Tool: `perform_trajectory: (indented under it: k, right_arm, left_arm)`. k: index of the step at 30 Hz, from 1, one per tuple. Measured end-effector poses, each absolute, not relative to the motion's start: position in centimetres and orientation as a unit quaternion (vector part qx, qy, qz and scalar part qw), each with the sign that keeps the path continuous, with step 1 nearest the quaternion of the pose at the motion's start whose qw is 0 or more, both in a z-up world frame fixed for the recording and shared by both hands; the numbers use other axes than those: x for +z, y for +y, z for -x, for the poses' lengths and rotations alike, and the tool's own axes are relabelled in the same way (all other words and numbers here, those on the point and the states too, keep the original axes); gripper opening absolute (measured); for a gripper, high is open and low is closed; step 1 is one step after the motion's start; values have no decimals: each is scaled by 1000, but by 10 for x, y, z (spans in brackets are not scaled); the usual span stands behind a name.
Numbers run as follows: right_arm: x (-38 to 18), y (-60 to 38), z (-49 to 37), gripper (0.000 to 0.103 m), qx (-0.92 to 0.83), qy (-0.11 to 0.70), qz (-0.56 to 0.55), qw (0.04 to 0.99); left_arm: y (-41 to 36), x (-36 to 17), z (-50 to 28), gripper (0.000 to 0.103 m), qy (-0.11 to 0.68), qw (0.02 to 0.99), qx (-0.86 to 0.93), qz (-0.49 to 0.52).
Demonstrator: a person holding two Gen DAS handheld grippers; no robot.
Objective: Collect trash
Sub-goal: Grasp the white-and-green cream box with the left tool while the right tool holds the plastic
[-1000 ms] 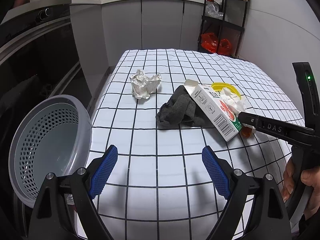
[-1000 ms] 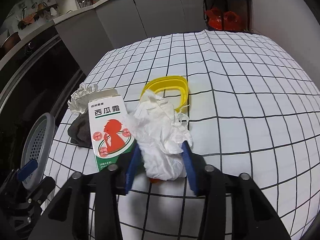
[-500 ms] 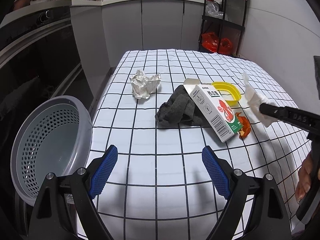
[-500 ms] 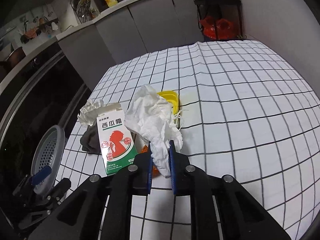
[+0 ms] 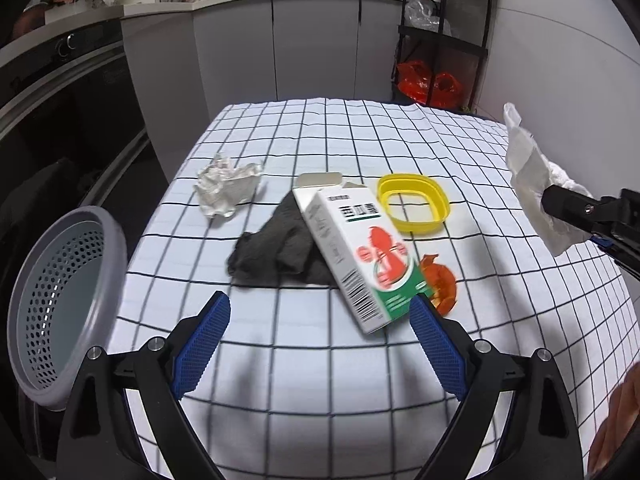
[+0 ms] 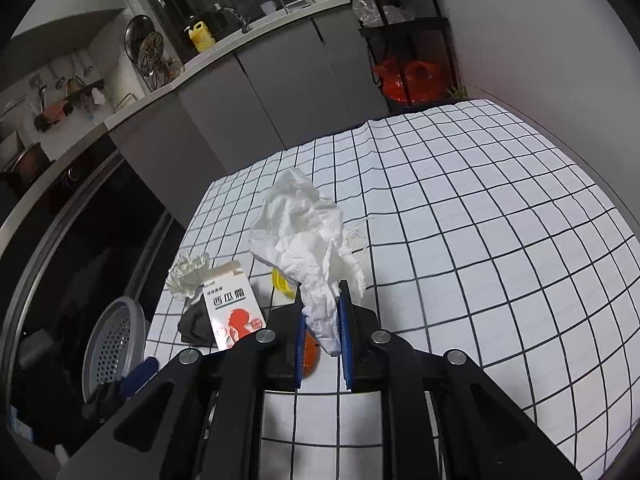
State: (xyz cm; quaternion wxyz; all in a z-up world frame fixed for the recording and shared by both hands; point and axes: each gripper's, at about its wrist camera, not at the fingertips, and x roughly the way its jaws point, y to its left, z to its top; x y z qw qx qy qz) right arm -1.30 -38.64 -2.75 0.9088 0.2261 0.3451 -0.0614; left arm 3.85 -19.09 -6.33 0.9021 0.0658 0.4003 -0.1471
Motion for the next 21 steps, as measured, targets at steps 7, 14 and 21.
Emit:
perform_trajectory:
  k: [7, 14, 21]
  right_arm:
    - [-15, -411, 15, 14, -67, 320, -264, 907]
    - [-9, -421, 17, 14, -55, 302, -292, 906]
    - [-7, -419, 17, 14, -50, 302, -284, 909]
  left_arm:
    - [-223, -73, -59, 89, 410, 902, -114, -76]
    - [-244, -87, -73, 89, 428, 896, -88, -79]
    - [-253, -94, -81, 87, 436, 894, -66, -87]
